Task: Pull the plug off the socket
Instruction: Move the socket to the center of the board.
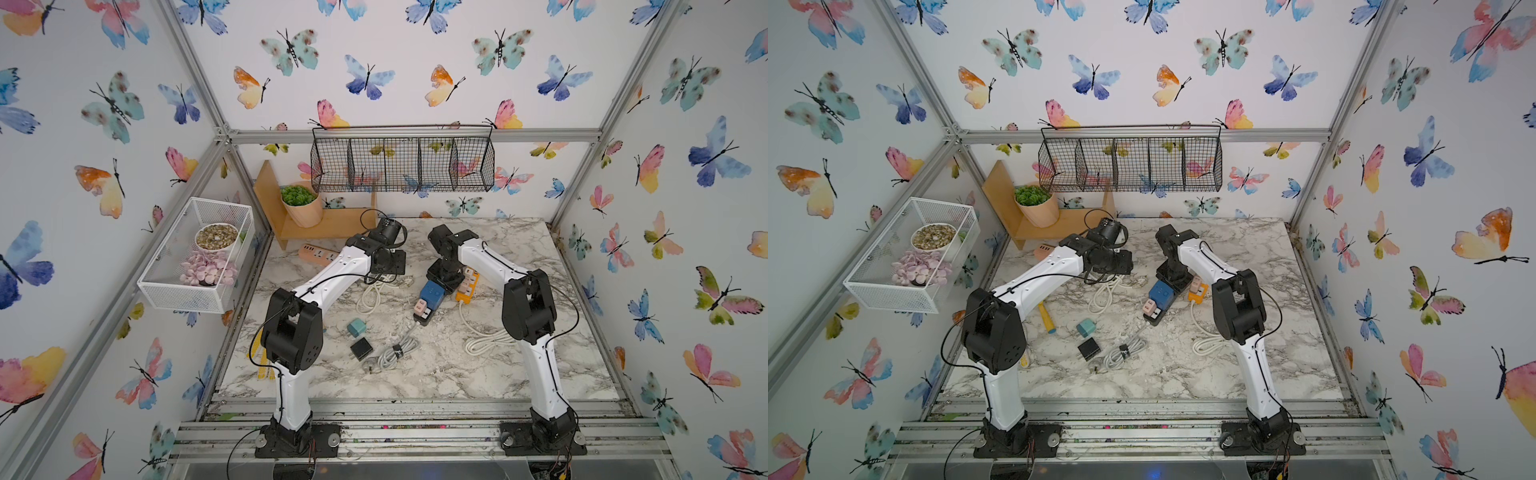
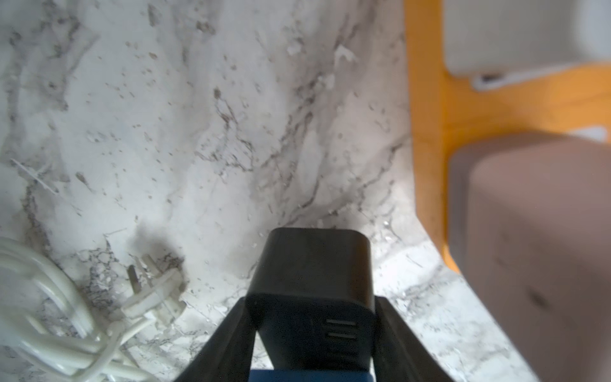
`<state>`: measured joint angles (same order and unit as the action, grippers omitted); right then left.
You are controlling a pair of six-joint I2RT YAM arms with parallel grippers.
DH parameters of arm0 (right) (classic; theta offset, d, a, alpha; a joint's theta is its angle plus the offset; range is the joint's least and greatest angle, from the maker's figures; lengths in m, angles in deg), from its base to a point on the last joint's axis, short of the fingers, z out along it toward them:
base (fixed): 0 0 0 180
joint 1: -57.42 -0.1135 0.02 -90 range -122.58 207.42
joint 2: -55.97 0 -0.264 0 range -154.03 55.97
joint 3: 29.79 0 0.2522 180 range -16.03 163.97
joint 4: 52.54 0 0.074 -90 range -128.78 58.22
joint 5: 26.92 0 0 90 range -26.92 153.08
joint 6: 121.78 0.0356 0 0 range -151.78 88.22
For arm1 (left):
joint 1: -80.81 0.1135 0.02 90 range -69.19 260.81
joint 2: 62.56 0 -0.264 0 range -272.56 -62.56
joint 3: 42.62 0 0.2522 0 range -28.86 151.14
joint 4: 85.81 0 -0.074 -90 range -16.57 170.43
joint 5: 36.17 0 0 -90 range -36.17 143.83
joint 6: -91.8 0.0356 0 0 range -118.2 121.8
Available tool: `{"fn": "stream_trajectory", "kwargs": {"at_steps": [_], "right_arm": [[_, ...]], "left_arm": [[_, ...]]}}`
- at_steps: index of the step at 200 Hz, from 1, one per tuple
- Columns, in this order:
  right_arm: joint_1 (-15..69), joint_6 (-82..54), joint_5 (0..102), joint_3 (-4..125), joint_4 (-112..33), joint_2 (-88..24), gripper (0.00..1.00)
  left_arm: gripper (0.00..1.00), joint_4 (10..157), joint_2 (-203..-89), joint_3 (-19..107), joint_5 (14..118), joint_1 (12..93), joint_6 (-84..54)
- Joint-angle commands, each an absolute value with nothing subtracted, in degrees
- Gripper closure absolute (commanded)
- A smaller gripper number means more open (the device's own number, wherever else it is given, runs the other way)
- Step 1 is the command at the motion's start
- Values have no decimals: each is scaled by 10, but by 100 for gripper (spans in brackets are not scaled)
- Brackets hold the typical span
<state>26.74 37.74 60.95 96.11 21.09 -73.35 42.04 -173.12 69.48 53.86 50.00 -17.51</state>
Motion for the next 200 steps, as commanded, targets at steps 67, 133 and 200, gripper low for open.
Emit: {"fn": "stream_trajectory", "kwargs": {"at_steps": [67, 133, 200], "right_arm": [[245, 533, 595, 742, 146, -579, 64], [243, 592, 559, 623, 91, -521, 59], [245, 590, 578, 606, 94, -506, 27]], "left_arm": [[41, 425, -1685, 669, 539, 499, -168], [41, 427, -1669, 636, 561, 497, -162], [42, 427, -1644, 604, 611, 456, -102]]}}
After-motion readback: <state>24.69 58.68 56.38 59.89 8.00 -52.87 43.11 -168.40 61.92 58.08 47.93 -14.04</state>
